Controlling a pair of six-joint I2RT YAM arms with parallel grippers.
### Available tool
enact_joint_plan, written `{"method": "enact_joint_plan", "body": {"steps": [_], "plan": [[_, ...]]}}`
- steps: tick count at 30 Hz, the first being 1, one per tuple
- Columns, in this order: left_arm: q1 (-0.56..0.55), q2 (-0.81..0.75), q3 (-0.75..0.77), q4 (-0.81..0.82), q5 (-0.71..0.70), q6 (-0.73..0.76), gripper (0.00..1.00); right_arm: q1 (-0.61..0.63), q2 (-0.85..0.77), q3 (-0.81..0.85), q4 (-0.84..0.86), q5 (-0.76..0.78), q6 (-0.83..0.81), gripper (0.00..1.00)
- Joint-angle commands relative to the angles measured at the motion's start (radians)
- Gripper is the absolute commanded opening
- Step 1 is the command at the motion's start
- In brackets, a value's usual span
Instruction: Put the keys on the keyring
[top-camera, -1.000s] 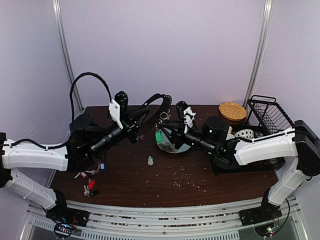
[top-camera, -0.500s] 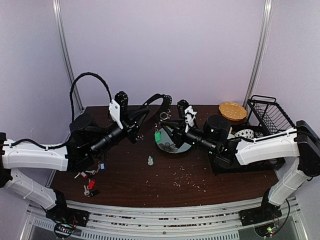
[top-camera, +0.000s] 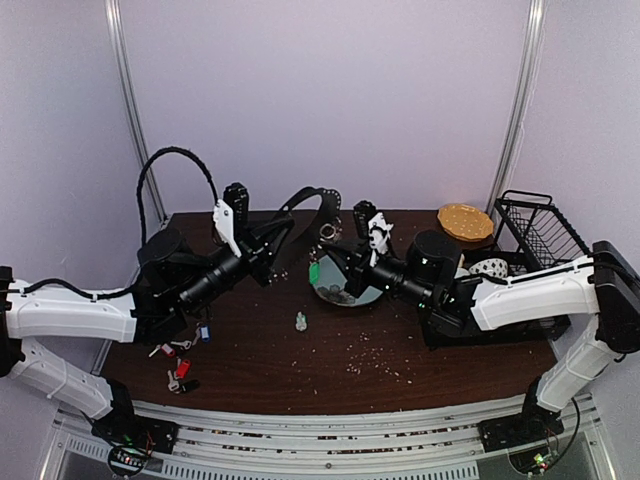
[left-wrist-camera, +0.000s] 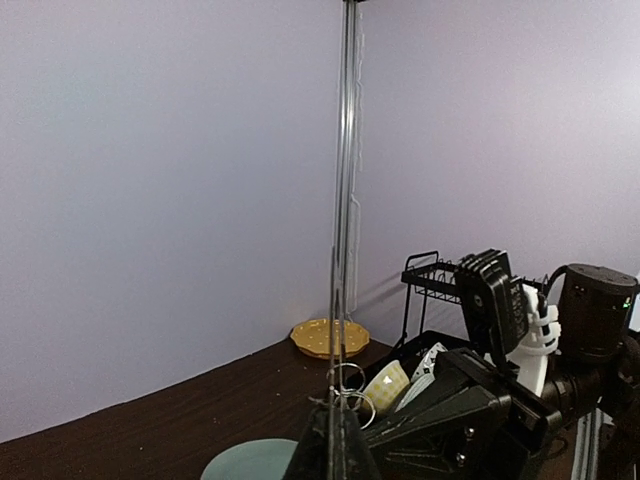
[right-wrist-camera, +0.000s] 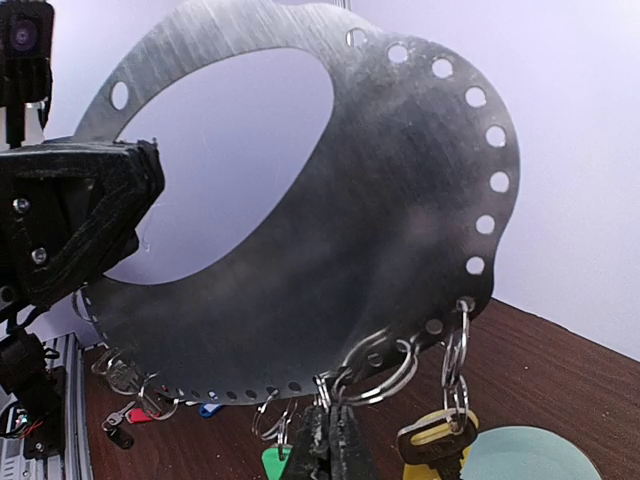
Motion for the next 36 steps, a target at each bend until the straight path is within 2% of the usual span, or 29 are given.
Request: {"method": "enact_joint_plan", "body": {"steps": [1,9,14,22,26,29,34,36], "plan": [[0.065,-0.017,-0.049,0.129,0.066,-0.172,0.0,0.004,-0.067,-0.016,0.067,-0.036,-0.003,0.0],[0.104,-0.017,-0.082,0.167,0.111,-0.254,0.0,0.003,-0.132,-0.039,0.115,-0.107,-0.029,0.0],[0.121,-0.017,-0.088,0.148,0.135,-0.288,0.0,0.001,-0.163,-0.048,0.121,-0.089,-0.06,0.0],[0.123,0.018,-0.08,0.157,0.403,-0.242,0.01,0.001,-0.204,0.027,-0.151,-0.131,-0.307,0.0],[0.126,0.039,-0.094,0.168,0.447,-0.242,0.06,0.002,-0.246,0.058,-0.267,-0.134,-0.378,0.0],[0.132,0.049,-0.11,0.214,0.476,-0.255,0.17,0.002,-0.271,0.059,-0.309,-0.14,-0.416,0.0],[0.132,0.068,-0.089,0.233,0.549,-0.245,0.19,0.002,-0.285,0.071,-0.385,-0.165,-0.459,0.0],[0.132,0.073,-0.089,0.254,0.593,-0.243,0.23,0.002,-0.291,0.08,-0.428,-0.177,-0.478,0.0]]}}
